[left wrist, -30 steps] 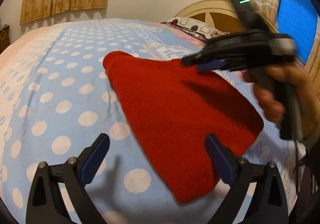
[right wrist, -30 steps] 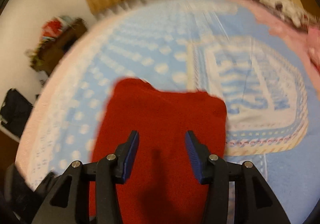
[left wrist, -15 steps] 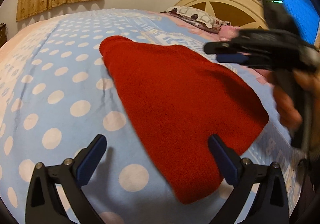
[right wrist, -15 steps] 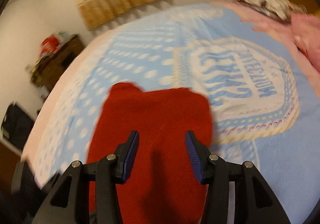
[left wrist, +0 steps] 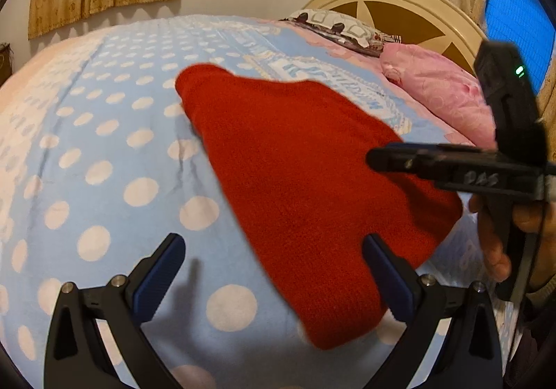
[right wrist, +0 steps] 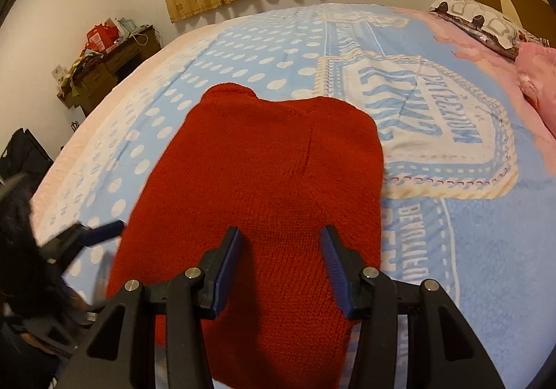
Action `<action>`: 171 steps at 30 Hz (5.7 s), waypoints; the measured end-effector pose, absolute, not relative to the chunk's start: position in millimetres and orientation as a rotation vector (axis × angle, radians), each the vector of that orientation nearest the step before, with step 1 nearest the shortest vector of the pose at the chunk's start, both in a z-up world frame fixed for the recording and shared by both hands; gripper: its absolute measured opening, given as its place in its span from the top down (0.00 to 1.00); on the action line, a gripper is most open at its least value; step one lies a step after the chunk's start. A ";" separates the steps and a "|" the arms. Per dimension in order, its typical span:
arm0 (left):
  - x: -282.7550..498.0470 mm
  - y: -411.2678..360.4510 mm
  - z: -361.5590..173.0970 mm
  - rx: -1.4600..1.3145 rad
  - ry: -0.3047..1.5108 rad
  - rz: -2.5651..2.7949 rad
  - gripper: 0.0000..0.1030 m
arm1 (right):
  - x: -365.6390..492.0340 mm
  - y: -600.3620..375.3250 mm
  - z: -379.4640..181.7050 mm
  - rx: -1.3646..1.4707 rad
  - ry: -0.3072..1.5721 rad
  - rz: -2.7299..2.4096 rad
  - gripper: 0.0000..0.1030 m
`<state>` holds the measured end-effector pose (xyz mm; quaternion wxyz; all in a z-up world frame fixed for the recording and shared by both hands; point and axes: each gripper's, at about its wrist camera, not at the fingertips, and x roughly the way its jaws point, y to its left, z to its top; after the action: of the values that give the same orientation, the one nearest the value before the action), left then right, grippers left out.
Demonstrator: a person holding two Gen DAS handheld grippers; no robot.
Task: Fold small clothes
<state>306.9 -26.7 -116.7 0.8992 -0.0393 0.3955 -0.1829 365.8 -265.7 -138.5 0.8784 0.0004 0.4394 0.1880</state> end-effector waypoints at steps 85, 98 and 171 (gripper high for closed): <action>330.7 -29.5 -133.5 -0.244 0.936 -0.505 0.34 | 487.3 -291.8 -178.7 0.401 0.984 0.686 0.68; 303.6 -18.9 -106.1 -0.209 0.915 -0.499 0.60 | 445.8 -275.8 -143.8 0.403 0.881 0.716 0.70; 121.4 133.5 -99.6 -0.307 0.775 0.047 0.61 | 336.7 93.0 -135.2 0.189 1.046 1.220 0.70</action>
<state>121.4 133.5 -99.6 0.9141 -0.1493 0.3763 0.0228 336.7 93.0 -135.2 0.6903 0.0844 0.4677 0.5456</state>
